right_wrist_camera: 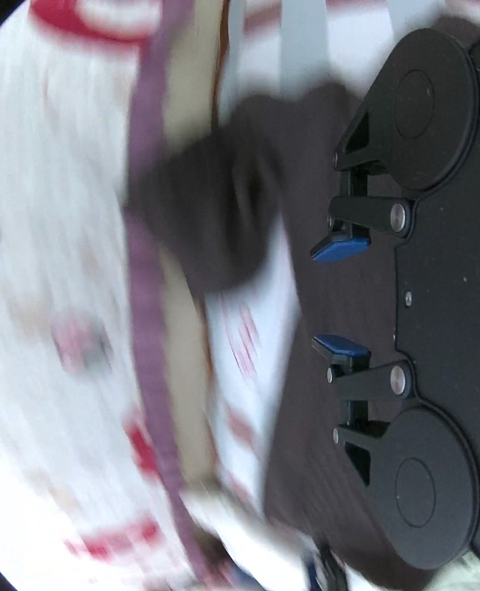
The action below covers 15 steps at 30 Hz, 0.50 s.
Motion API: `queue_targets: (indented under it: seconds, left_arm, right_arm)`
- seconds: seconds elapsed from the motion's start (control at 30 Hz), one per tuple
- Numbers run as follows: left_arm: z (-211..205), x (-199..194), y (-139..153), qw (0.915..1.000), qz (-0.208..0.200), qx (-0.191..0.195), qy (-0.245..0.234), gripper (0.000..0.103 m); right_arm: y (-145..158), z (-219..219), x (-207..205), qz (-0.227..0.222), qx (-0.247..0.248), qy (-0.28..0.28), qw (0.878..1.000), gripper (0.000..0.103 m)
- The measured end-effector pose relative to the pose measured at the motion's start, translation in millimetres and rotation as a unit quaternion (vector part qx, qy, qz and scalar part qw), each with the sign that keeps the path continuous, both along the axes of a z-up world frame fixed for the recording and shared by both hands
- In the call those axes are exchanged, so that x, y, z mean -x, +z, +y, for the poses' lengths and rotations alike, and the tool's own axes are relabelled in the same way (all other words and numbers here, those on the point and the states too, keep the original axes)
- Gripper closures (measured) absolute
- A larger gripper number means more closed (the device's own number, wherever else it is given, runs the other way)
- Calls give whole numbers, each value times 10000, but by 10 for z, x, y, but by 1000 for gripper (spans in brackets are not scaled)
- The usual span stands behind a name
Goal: Fold clothes
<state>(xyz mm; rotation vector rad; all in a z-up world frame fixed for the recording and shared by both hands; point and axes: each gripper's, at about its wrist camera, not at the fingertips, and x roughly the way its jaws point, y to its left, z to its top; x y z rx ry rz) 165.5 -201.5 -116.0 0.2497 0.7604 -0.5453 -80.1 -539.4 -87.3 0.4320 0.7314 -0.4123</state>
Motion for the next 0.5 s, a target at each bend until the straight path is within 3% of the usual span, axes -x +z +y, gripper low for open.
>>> queue_targets:
  seconds: [0.13, 0.23, 0.33, 0.37, 0.47, 0.5]
  left_arm:
    - [-546, -98, 93, 9966, 526, 399, -492, 32]
    - [-1074, -127, 80, 9949, 523, 263, -822, 32]
    - [-1476, -121, 45, 9933, 438, 324, -1023, 32]
    - [-1607, -118, 33, 9926, 409, 349, -1087, 32]
    - [-1743, -208, -44, 9837, 1119, 1052, -931, 32]
    - [-1750, -221, -72, 9816, 1223, 1174, -877, 32]
  right_arm:
    - [-101, -821, 192, 131, -138, -927, 9955, 48]
    - [-227, -1106, 174, 243, -293, -1136, 9928, 42]
    - [-368, -1287, 12, 546, -81, -1391, 9887, 33]
    - [-415, -1330, -45, 553, -70, -1463, 9877, 33]
    - [-526, -1409, -126, 269, -398, -1515, 9873, 34]
    - [-562, -1401, -140, 55, -651, -1373, 9884, 46]
